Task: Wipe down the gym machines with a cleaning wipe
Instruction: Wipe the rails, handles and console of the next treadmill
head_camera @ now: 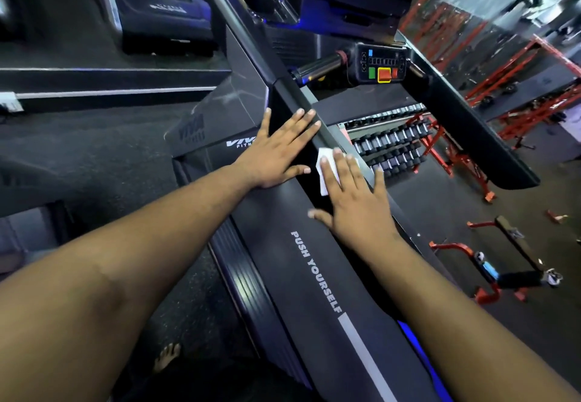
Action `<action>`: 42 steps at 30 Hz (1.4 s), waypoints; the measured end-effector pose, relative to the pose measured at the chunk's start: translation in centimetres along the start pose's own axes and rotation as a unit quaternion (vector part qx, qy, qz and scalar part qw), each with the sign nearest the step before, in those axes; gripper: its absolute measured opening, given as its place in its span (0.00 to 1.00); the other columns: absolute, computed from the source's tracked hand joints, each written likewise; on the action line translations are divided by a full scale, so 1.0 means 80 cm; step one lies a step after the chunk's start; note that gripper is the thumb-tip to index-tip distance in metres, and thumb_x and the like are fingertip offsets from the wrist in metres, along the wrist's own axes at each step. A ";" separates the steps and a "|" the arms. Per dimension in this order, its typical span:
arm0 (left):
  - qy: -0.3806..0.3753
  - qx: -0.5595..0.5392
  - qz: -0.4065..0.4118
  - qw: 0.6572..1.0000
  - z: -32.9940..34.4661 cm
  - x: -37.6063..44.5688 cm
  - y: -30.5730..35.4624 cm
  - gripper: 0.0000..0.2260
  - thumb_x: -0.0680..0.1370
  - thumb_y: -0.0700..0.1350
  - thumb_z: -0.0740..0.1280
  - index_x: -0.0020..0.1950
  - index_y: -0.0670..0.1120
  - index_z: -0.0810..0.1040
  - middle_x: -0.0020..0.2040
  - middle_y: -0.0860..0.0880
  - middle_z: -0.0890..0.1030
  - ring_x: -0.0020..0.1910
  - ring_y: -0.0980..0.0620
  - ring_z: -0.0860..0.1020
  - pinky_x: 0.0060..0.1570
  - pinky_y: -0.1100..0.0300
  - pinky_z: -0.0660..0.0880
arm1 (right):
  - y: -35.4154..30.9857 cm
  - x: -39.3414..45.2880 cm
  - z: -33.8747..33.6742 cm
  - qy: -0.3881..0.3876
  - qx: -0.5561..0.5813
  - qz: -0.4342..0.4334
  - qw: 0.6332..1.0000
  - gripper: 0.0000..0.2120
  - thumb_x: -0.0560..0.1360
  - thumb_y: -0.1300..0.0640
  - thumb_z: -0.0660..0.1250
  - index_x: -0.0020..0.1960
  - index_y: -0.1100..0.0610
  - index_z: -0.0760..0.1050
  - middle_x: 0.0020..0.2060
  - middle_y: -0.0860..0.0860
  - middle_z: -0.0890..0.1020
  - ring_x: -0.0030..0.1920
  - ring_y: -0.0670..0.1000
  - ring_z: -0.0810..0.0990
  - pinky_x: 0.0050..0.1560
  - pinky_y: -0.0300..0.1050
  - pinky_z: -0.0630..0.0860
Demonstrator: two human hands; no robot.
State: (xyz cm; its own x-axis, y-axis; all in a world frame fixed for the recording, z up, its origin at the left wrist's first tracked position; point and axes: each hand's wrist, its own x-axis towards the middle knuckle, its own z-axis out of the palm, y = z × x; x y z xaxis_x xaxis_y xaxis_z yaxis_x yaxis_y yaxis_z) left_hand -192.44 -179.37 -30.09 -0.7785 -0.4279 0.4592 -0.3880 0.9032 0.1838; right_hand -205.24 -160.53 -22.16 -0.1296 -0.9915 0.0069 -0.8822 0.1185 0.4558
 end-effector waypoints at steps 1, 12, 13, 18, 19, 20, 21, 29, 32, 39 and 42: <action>0.001 0.002 0.006 1.000 -0.001 0.000 -0.003 0.39 0.80 0.67 0.52 0.84 0.47 0.45 0.84 0.47 0.45 0.83 0.49 0.44 0.75 0.30 0.39 | 0.000 0.014 -0.005 0.010 0.023 0.004 1.000 0.42 0.78 0.30 0.52 0.83 0.54 0.50 0.82 0.54 0.53 0.81 0.55 0.56 0.74 0.70 0.56; 0.029 -0.004 0.003 1.000 0.009 0.003 -0.014 0.37 0.82 0.65 0.52 0.84 0.46 0.48 0.84 0.47 0.46 0.83 0.49 0.45 0.76 0.32 0.38 | -0.003 0.046 0.007 0.054 0.047 -0.001 0.997 0.34 0.80 0.54 0.61 0.82 0.56 0.51 0.81 0.59 0.56 0.80 0.60 0.57 0.73 0.65 0.65; 0.032 -0.003 0.004 0.999 0.009 0.003 -0.015 0.37 0.82 0.65 0.53 0.84 0.46 0.48 0.84 0.46 0.47 0.83 0.48 0.45 0.76 0.32 0.38 | -0.003 0.044 0.008 0.048 0.023 -0.003 0.999 0.35 0.81 0.53 0.60 0.83 0.56 0.49 0.82 0.58 0.53 0.80 0.60 0.56 0.72 0.66 0.65; 0.040 0.015 0.004 0.999 0.015 -0.002 -0.027 0.37 0.82 0.65 0.52 0.84 0.46 0.47 0.84 0.45 0.47 0.83 0.47 0.45 0.76 0.32 0.40 | -0.003 -0.014 0.019 -0.012 -0.157 -0.063 0.985 0.36 0.84 0.43 0.48 0.82 0.61 0.39 0.81 0.58 0.38 0.81 0.61 0.39 0.72 0.76 0.51; 0.042 0.020 0.006 0.999 0.016 0.000 -0.026 0.37 0.82 0.65 0.52 0.84 0.46 0.47 0.84 0.45 0.47 0.83 0.47 0.46 0.76 0.31 0.41 | -0.006 -0.019 0.021 -0.027 -0.204 -0.069 0.976 0.37 0.84 0.41 0.46 0.81 0.63 0.36 0.81 0.59 0.36 0.80 0.61 0.35 0.72 0.79 0.45; 0.042 0.021 0.008 0.999 0.017 0.001 -0.026 0.36 0.83 0.65 0.52 0.84 0.46 0.47 0.84 0.45 0.47 0.83 0.47 0.46 0.76 0.30 0.42 | -0.012 -0.016 0.023 -0.035 -0.239 -0.080 0.967 0.38 0.84 0.40 0.43 0.80 0.64 0.34 0.80 0.60 0.34 0.80 0.61 0.31 0.70 0.81 0.40; 0.041 0.016 0.008 0.999 0.019 0.002 -0.025 0.36 0.83 0.64 0.52 0.84 0.46 0.47 0.84 0.45 0.47 0.83 0.47 0.46 0.76 0.30 0.43 | -0.020 -0.007 0.025 -0.041 -0.267 -0.088 0.959 0.39 0.84 0.38 0.42 0.79 0.65 0.32 0.80 0.60 0.33 0.79 0.60 0.30 0.68 0.82 0.35; 0.050 -0.005 -0.029 0.998 0.015 -0.007 -0.056 0.33 0.85 0.58 0.54 0.84 0.45 0.44 0.84 0.45 0.45 0.83 0.48 0.45 0.75 0.29 0.41 | -0.034 0.023 0.027 -0.040 -0.259 -0.122 0.957 0.33 0.86 0.45 0.41 0.79 0.63 0.30 0.80 0.58 0.35 0.80 0.57 0.33 0.71 0.77 0.33; 0.050 -0.006 -0.030 0.998 0.016 -0.006 -0.068 0.32 0.86 0.56 0.54 0.84 0.45 0.44 0.84 0.46 0.46 0.83 0.48 0.45 0.75 0.31 0.38 | -0.013 0.009 0.020 0.045 -0.145 -0.098 0.983 0.30 0.85 0.50 0.46 0.82 0.61 0.45 0.82 0.56 0.45 0.82 0.55 0.42 0.76 0.72 0.46; 0.048 -0.007 -0.012 0.999 0.008 0.018 -0.065 0.32 0.86 0.57 0.53 0.84 0.45 0.45 0.84 0.45 0.46 0.83 0.48 0.45 0.75 0.29 0.41 | -0.023 0.087 0.008 0.051 -0.116 -0.073 0.989 0.32 0.79 0.59 0.45 0.83 0.59 0.50 0.82 0.57 0.45 0.82 0.61 0.45 0.77 0.65 0.56; 0.046 0.002 0.000 0.999 0.008 0.020 -0.069 0.32 0.86 0.58 0.53 0.83 0.45 0.44 0.84 0.45 0.46 0.83 0.48 0.45 0.75 0.29 0.41 | -0.012 0.068 0.013 0.040 -0.110 -0.078 0.990 0.32 0.79 0.59 0.47 0.83 0.59 0.48 0.82 0.56 0.43 0.82 0.62 0.44 0.76 0.65 0.57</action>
State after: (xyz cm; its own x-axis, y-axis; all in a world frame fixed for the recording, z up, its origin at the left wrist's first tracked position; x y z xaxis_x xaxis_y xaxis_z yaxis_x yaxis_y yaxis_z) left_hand -191.87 -185.05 -30.97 -0.7299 -0.4225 0.5373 -0.3904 0.9030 0.1796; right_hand -205.56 -165.96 -23.53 0.0448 -0.9989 -0.0117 -0.7675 -0.0419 0.6397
